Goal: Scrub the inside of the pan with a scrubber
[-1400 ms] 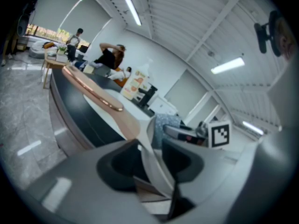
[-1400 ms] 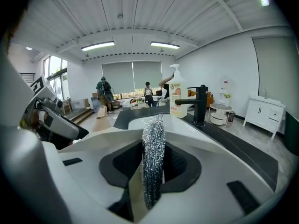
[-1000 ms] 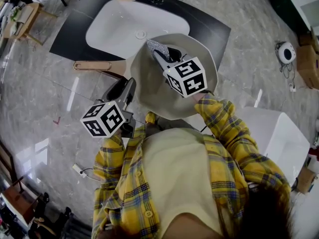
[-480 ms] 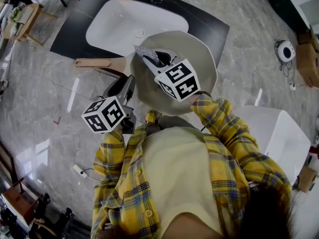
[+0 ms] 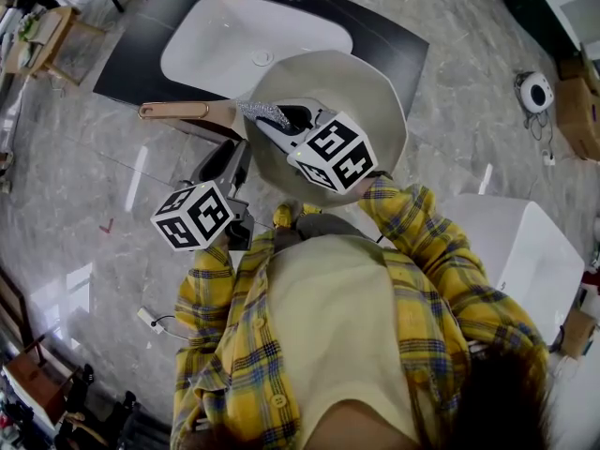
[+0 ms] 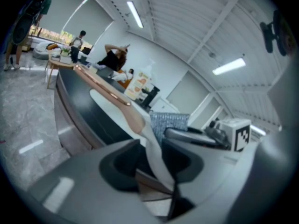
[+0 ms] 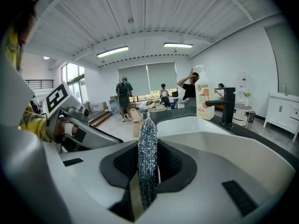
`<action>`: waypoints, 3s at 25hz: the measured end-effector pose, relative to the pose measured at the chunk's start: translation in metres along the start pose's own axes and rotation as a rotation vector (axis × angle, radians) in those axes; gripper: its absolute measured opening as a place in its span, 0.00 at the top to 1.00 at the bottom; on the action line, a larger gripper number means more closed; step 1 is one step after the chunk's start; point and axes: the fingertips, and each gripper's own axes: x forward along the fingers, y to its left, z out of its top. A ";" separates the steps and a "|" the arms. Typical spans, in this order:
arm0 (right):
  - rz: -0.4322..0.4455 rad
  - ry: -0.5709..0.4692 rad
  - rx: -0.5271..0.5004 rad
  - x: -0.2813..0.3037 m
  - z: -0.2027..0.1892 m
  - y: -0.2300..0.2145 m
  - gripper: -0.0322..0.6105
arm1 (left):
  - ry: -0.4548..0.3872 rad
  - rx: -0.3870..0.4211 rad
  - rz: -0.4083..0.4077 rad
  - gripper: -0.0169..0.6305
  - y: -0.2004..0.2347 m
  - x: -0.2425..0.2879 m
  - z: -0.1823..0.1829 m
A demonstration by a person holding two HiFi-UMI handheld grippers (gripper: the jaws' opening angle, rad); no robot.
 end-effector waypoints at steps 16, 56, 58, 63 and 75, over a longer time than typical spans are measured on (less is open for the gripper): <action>0.191 0.047 0.166 -0.020 -0.011 0.026 0.82 | -0.030 -0.024 -0.002 0.75 0.005 -0.017 -0.005; 0.901 0.429 -0.304 -0.135 -0.067 0.080 0.82 | 0.061 0.029 -0.064 0.74 -0.014 0.019 -0.012; 0.915 0.473 -0.319 -0.141 -0.070 0.079 0.82 | 0.078 0.041 -0.063 0.74 -0.016 0.022 -0.016; 0.905 0.506 -0.330 -0.149 -0.067 0.069 0.82 | 0.099 0.058 -0.055 0.74 -0.017 0.028 -0.019; 0.393 0.329 -0.740 -0.088 -0.022 0.003 0.82 | 0.082 0.021 -0.031 0.77 -0.015 0.030 -0.020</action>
